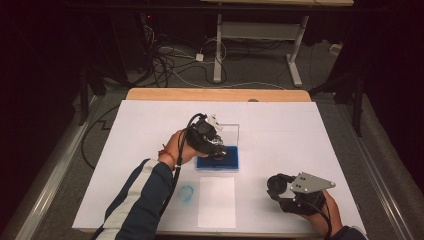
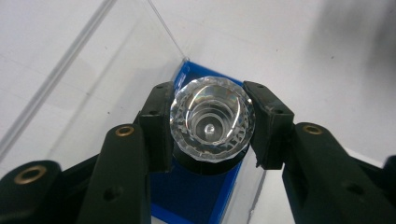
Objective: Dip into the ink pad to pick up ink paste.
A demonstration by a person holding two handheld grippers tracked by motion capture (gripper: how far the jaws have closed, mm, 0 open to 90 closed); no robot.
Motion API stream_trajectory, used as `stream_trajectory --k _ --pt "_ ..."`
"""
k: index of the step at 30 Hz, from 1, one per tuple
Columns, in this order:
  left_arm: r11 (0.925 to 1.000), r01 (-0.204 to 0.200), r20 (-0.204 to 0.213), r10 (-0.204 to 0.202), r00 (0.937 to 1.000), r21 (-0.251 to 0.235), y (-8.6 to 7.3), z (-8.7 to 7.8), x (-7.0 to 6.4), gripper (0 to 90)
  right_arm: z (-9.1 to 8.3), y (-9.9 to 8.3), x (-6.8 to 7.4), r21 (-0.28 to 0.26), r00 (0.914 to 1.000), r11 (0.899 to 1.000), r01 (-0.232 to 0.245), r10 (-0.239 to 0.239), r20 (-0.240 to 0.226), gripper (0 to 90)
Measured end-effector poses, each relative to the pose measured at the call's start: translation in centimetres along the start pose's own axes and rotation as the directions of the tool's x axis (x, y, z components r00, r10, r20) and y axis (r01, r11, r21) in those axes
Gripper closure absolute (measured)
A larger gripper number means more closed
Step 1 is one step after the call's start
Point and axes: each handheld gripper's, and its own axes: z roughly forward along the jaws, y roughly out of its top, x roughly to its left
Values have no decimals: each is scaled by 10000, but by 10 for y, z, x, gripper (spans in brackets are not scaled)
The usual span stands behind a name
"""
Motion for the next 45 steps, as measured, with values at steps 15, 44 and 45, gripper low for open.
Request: stream_trajectory --k 15,44,45 --pt "9997 115 169 -119 9998 214 -11 24 2 544 0 0 0 86 9999 9999 100 -100 -51 378" --pt "9996 -160 -14 161 9999 227 -12 26 0 544 1 0 2 120 9999 9999 76 -76 -68 378" --pt "9995 -177 -21 177 9998 244 -12 26 0 544 1 0 2 116 9999 9999 68 -67 -76 378"
